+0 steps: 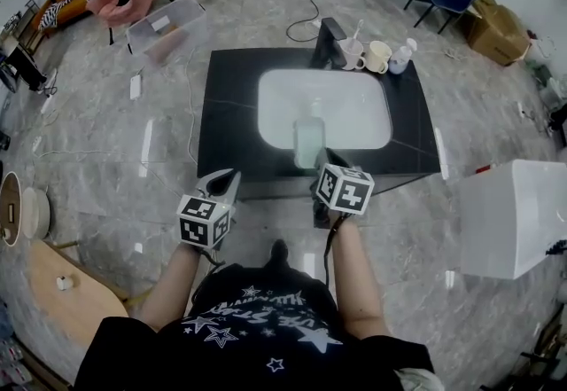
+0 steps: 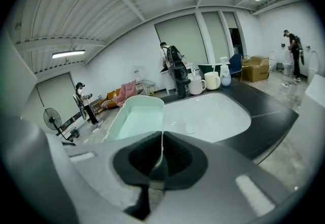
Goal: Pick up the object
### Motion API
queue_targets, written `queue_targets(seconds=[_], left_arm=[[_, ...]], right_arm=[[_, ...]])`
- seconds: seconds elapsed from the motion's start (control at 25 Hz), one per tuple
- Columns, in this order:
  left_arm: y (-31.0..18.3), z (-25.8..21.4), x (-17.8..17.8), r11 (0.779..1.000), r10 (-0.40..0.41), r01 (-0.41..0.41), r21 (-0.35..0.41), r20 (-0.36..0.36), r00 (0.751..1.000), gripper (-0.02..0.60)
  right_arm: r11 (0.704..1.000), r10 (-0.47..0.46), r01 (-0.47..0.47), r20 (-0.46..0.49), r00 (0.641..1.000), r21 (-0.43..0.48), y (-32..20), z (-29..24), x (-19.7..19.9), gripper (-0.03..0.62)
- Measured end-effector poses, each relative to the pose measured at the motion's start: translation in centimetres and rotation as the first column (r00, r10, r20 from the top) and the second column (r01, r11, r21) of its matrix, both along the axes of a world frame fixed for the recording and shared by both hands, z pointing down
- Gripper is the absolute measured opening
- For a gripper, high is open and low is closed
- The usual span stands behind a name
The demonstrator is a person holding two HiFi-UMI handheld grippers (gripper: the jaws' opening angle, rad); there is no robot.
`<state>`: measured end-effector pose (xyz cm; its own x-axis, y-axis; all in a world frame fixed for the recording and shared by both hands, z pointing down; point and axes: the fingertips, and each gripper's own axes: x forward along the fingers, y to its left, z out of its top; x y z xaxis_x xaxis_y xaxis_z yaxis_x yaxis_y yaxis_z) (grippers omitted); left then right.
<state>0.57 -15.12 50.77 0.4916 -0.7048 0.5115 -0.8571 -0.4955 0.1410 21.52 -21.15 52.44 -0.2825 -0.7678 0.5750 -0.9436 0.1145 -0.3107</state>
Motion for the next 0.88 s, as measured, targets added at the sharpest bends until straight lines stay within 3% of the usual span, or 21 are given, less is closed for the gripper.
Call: queue_targets(seconds=[0.4, 0.88], left_arm=[[5.3, -1.2, -4.7, 0.999, 0.029, -0.029, 0.015, -0.010, 1.000, 0.009], [12.1, -1.8, -6.7, 0.995, 0.091, -0.090, 0.034, -0.028, 0.995, 0.009]], right_arm=[[0.999, 0.053, -0.053, -0.012, 0.999, 0.000, 6.7, -1.3, -3.3, 0.011], [0.993, 0.117, -0.116, -0.022, 0.993, 0.013, 15.6, -2.2, -5.2, 0.011]])
